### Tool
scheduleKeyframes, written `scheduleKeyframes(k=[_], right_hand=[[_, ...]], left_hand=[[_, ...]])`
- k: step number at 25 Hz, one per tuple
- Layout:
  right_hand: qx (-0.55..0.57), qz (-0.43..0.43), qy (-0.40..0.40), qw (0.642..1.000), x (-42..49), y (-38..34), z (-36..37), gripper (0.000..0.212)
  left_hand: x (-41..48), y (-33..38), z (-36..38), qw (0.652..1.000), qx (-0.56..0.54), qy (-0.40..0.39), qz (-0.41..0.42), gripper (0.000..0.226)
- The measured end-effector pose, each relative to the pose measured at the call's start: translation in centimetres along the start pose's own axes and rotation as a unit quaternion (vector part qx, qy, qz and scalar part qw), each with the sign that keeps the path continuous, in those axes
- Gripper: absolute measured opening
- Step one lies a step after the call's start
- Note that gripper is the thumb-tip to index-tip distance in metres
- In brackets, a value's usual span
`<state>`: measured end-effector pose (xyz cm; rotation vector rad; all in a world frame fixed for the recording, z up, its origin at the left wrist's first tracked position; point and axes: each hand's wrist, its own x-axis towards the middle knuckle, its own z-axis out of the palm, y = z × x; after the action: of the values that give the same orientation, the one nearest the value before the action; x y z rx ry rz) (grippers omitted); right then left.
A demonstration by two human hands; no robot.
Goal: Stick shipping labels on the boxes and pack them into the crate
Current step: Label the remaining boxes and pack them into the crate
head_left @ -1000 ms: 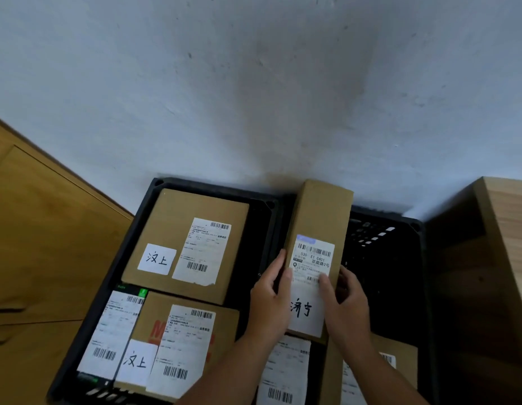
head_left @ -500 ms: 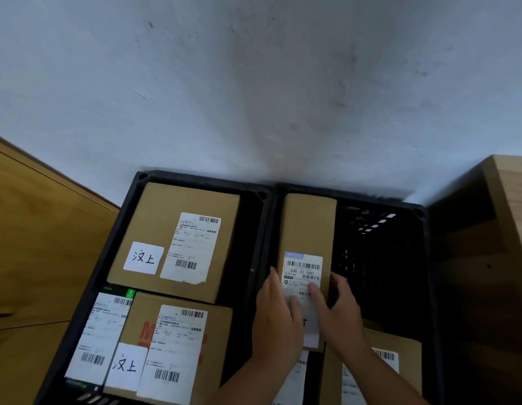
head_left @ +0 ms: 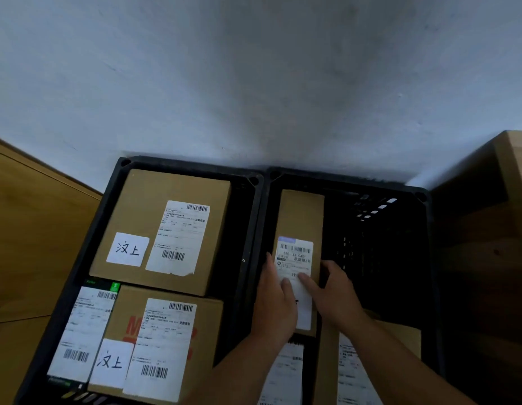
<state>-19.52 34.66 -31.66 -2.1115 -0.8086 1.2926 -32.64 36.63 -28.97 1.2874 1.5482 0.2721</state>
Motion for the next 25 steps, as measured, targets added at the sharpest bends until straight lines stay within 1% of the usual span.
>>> scheduleKeyframes(k=[3,5,8,11,13,15,16,17,19,21,23,24,25], right_hand=[[0.005,0.015,-0.02,1.0,1.6,-0.2,0.1,0.047],[-0.007,0.028,-0.033,0.999,2.4,0.2,0.4,0.046],[-0.029,0.053,-0.032,0.998,3.6,0.7,1.2,0.049],[-0.045,0.085,-0.034,0.995,5.4,1.0,2.4,0.052],[-0.068,0.099,-0.05,0.992,6.8,1.5,3.3,0.054],[-0.071,0.119,-0.074,0.988,8.2,2.1,4.3,0.057],[-0.086,0.13,-0.089,0.984,8.9,2.4,4.8,0.058],[-0.123,0.139,-0.107,0.977,9.7,2.7,5.3,0.06],[-0.222,0.157,-0.14,0.952,10.9,2.9,6.0,0.064],[-0.294,0.165,-0.175,0.925,11.7,2.9,6.2,0.064],[-0.328,0.151,-0.203,0.91,11.7,2.7,5.5,0.061],[-0.336,0.131,-0.2,0.911,11.3,2.3,4.8,0.057],[-0.335,0.091,-0.178,0.921,10.5,1.8,4.0,0.049]], left_hand=[[0.9,0.1,0.4,1.0,-0.02,0.016,-0.001,0.064],[1.2,-0.2,0.5,1.0,-0.012,0.015,0.008,0.065],[1.4,-0.6,1.0,0.999,0.033,-0.003,0.022,0.069],[1.4,-1.3,1.5,0.996,0.076,-0.01,0.051,0.068],[1.3,-1.9,1.5,0.992,0.099,-0.022,0.075,0.066],[1.2,-2.5,1.1,0.991,0.102,-0.03,0.081,0.066],[1.2,-2.7,0.9,0.992,0.094,-0.032,0.076,0.066],[1.2,-2.8,0.8,0.994,0.081,-0.034,0.068,0.066],[1.2,-3.1,0.7,0.997,0.046,-0.038,0.044,0.067],[1.1,-3.5,0.9,0.998,0.033,-0.039,0.034,0.066],[0.6,-3.8,0.9,0.998,0.023,-0.051,0.033,0.064],[0.2,-3.8,0.8,0.997,0.015,-0.061,0.033,0.062],[-0.3,-3.8,0.5,0.997,0.008,-0.07,0.034,0.061]])
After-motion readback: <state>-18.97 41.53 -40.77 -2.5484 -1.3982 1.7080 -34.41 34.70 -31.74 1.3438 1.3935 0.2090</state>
